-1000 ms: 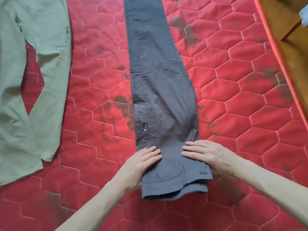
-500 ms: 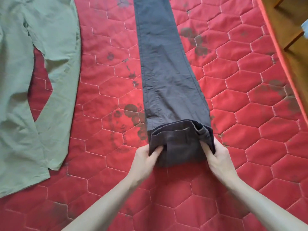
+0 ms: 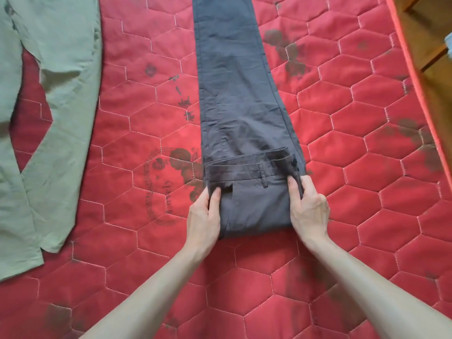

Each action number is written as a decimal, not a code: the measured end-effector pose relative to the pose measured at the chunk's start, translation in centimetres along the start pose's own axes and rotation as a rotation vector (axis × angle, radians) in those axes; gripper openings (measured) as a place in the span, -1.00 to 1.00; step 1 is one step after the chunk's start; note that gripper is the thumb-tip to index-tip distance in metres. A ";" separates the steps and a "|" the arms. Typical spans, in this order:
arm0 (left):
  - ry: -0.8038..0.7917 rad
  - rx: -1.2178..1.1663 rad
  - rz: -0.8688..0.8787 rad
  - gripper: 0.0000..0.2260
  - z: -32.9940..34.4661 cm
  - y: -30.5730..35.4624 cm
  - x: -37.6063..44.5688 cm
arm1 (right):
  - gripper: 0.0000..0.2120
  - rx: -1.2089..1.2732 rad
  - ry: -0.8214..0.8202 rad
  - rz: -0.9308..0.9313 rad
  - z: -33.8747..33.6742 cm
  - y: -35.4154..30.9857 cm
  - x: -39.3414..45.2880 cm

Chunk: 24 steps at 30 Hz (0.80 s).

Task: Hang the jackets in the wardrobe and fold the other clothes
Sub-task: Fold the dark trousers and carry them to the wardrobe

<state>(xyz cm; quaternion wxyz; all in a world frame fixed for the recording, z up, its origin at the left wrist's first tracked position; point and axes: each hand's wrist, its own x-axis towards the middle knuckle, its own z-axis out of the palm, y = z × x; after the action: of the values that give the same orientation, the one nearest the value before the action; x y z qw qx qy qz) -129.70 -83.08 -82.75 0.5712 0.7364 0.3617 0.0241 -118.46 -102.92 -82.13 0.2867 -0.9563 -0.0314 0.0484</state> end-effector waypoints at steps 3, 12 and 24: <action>0.072 0.090 0.000 -0.75 0.6 0.7 0.5 | -0.69 -0.043 -0.023 -0.002 -0.2 -0.4 1.2; 0.206 0.306 -0.116 -0.67 1.9 2.7 2.4 | -0.71 -0.168 0.036 0.095 0.5 -0.6 2.2; -0.147 0.955 0.641 -0.35 3.9 0.3 2.3 | -0.41 -0.429 -0.126 -0.793 3.2 0.0 3.2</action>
<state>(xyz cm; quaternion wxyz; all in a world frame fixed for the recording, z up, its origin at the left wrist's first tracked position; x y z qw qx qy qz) -126.13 -84.99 -84.73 0.1634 0.9850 0.0510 -0.0211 -115.68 -100.90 -85.05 0.0759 -0.9033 -0.4219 -0.0144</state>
